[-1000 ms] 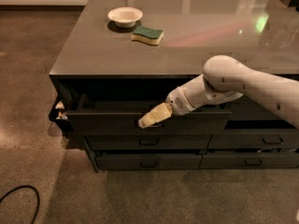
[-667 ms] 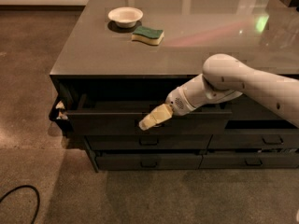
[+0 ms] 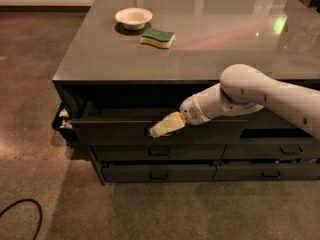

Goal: Open top drawer

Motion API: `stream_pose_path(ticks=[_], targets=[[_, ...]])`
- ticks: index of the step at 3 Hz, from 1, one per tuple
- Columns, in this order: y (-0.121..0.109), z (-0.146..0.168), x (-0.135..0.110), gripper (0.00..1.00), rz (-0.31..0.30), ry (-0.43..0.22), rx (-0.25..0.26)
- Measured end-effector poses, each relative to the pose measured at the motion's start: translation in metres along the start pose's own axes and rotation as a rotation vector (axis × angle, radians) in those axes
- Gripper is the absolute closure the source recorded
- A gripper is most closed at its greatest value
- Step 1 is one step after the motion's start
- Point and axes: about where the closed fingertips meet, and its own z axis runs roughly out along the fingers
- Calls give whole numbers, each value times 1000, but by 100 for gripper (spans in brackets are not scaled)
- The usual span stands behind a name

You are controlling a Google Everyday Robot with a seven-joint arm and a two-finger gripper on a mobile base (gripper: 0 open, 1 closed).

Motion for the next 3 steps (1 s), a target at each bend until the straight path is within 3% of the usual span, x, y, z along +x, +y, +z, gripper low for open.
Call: stream_pose_path(ticks=[1, 2, 3], targets=[[-7, -2, -15, 0, -15, -93, 61], [-12, 4, -27, 0, -29, -134, 89], [-23, 22, -33, 0, -26, -114, 91]])
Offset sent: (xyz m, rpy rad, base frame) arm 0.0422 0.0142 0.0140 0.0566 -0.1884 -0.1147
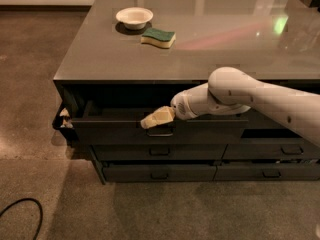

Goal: Open top drawer

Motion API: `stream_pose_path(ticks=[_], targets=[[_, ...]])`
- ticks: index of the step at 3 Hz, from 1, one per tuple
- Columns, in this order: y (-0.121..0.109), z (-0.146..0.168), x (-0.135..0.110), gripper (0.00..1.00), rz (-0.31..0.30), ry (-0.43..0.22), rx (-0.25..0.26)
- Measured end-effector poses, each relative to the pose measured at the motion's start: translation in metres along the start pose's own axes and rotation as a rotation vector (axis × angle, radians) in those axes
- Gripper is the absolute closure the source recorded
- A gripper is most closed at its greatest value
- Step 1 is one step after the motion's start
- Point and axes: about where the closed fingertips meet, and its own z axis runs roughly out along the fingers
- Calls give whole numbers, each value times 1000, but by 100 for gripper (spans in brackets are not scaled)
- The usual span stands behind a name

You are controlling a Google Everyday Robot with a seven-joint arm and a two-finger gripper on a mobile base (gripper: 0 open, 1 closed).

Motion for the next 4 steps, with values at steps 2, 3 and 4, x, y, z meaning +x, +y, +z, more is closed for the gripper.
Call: stream_pose_path(ticks=[2, 3, 4], targets=[[-34, 28, 23, 0, 38, 153, 14], [-44, 19, 40, 0, 61, 207, 30], [-47, 8, 55, 0, 72, 242, 37]])
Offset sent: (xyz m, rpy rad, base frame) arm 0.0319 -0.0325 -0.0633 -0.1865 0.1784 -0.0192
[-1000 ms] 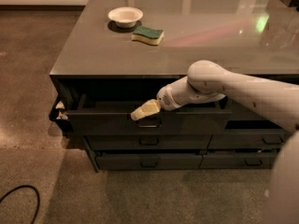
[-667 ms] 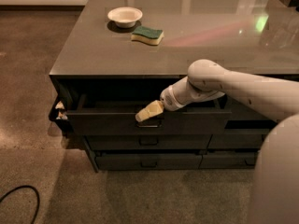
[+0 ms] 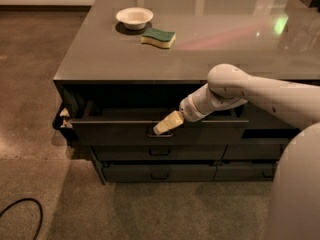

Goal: Open top drawer

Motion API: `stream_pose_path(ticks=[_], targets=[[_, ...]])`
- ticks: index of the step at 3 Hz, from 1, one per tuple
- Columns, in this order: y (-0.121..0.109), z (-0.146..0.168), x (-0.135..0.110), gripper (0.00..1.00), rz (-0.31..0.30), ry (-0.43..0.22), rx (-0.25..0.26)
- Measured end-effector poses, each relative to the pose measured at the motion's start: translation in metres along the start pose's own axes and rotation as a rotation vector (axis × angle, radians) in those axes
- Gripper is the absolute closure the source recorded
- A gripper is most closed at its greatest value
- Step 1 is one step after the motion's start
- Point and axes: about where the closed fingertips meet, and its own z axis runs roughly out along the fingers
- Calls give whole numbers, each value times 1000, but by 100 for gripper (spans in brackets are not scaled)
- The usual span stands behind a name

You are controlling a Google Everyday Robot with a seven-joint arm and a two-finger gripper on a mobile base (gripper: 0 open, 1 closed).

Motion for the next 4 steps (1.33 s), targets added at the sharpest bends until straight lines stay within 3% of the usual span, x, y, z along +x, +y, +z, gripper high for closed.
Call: stream_pose_path(ticks=[1, 2, 3, 4], targets=[[0, -1, 2, 7, 0, 11, 1], [4, -4, 19, 26, -6, 81, -12], [4, -5, 18, 35, -6, 81, -12], [12, -13, 32, 32, -18, 138, -31]])
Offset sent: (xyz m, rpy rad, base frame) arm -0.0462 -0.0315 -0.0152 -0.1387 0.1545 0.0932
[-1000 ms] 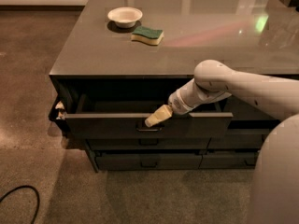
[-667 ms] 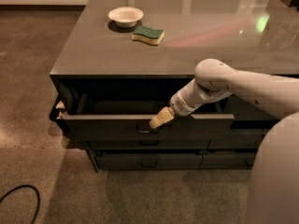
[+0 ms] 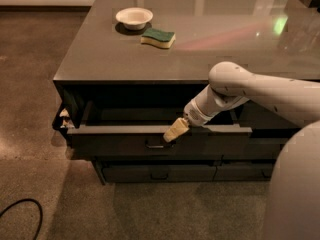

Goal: Open top drawer

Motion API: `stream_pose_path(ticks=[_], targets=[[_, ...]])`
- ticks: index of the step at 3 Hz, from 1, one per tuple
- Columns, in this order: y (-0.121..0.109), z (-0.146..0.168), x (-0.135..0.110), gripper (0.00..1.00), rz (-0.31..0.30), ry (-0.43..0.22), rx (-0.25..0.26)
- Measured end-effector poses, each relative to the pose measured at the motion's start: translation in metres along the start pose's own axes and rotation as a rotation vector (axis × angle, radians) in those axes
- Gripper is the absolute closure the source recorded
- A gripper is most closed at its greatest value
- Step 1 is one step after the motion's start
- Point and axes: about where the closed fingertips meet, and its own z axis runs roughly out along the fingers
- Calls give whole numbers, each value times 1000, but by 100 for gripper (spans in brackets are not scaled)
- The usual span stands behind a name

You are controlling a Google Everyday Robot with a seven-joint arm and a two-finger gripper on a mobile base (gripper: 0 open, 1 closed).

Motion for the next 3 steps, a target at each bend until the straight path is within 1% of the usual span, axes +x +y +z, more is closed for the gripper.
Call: stream_pose_path(ticks=[1, 2, 3], targets=[[0, 0, 0, 20, 0, 0, 0], [15, -5, 26, 11, -24, 62, -39], [19, -6, 33, 7, -26, 74, -54]])
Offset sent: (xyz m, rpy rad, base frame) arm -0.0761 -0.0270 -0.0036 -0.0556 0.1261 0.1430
